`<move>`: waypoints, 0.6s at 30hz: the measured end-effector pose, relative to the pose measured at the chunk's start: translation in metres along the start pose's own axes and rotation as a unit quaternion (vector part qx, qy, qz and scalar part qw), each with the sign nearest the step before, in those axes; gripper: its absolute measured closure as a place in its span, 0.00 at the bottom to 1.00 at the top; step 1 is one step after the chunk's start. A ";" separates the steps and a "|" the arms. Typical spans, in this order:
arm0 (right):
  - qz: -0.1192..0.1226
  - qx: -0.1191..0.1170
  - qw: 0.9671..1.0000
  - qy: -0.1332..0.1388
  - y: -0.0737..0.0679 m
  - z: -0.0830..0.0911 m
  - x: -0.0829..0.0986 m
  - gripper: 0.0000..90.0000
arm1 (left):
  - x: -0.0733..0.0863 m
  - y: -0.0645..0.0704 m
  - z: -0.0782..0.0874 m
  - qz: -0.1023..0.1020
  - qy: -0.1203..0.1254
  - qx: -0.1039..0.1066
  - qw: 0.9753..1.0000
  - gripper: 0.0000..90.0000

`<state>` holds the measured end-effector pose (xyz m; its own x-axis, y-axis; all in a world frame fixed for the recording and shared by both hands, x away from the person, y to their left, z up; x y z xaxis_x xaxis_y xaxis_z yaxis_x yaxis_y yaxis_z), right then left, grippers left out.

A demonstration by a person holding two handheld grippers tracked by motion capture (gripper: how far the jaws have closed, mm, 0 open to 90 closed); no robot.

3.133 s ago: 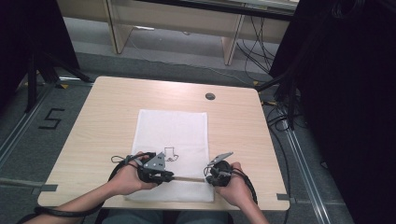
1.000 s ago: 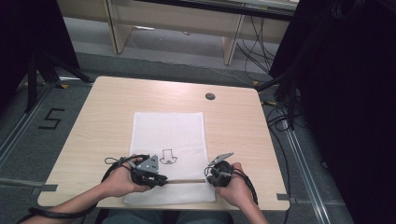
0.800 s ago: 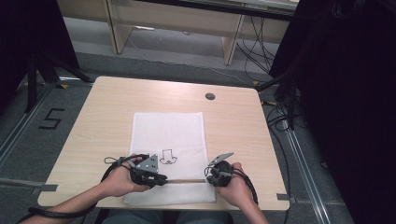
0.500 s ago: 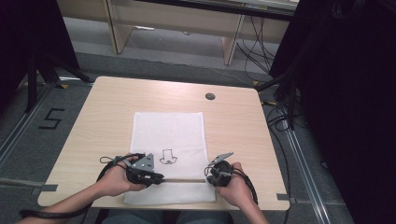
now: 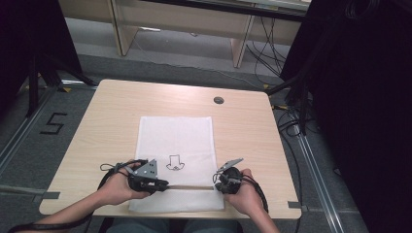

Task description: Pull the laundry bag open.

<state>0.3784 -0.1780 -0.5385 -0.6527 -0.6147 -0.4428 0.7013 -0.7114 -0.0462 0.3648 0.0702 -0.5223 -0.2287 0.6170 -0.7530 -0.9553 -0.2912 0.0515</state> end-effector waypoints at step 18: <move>-0.001 -0.003 1.000 0.001 0.000 0.000 0.000 1.00 | 0.001 -0.001 0.008 0.001 0.005 0.000 1.000 0.91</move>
<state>0.3785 -0.1782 -0.5385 -0.6538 -0.6125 -0.4443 0.7014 -0.7109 -0.0520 0.3636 0.0768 -0.5181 -0.2298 0.6094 -0.7588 -0.9547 -0.2928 0.0539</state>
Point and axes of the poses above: each handheld gripper's, and its own axes: z roughly backward along the jaws, x roughly out of its underside, y roughly to its right, the point moved 6 cm from there along -z, roughly forward along the jaws
